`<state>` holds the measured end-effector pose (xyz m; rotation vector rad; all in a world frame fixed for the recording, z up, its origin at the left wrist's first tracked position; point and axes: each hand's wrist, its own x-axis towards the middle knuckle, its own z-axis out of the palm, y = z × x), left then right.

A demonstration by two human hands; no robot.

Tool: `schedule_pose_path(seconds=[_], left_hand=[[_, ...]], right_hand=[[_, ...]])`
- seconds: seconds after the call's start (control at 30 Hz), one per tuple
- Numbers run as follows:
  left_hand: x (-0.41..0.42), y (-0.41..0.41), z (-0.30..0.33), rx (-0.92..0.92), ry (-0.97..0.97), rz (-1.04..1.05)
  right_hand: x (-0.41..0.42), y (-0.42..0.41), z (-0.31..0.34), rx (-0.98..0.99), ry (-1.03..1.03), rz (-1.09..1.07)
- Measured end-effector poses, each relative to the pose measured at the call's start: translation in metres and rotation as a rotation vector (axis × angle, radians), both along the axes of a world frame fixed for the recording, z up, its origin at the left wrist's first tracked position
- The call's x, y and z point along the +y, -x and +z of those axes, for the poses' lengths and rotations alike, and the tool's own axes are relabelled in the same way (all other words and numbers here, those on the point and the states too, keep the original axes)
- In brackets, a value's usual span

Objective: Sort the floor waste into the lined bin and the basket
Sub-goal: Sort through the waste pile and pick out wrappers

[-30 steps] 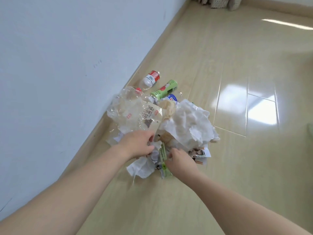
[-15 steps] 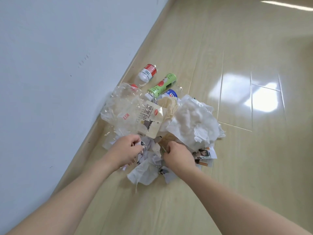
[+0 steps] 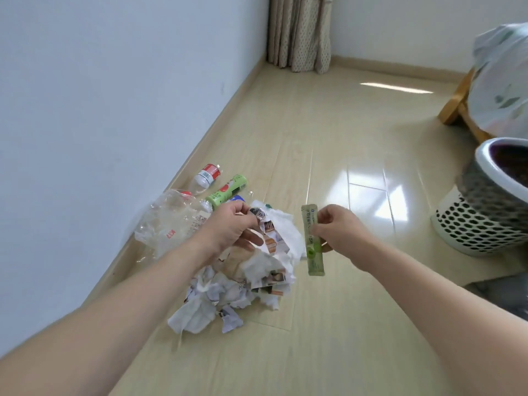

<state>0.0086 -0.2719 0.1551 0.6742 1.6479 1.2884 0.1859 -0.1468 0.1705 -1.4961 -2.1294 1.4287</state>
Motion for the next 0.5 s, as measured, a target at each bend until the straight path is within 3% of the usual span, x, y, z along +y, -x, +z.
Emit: schedule_pose_path(seconds=[0.1,0.27,0.5], left_hand=[[0.051,-0.048,0.044,0.063,0.015,-0.165],[0.157,-0.195,0.089,0.142,-0.033,-0.419],[0.227,-0.425,0.053,0.111,0.009,-0.589]], right_hand=[[0.043,-0.068,0.038,0.005,-0.046,-0.093],[0.113,-0.238,0.073,-0.082,-0.228,-0.364],[0.135,-0.418,0.041,-0.329,-0.241,-0.683]])
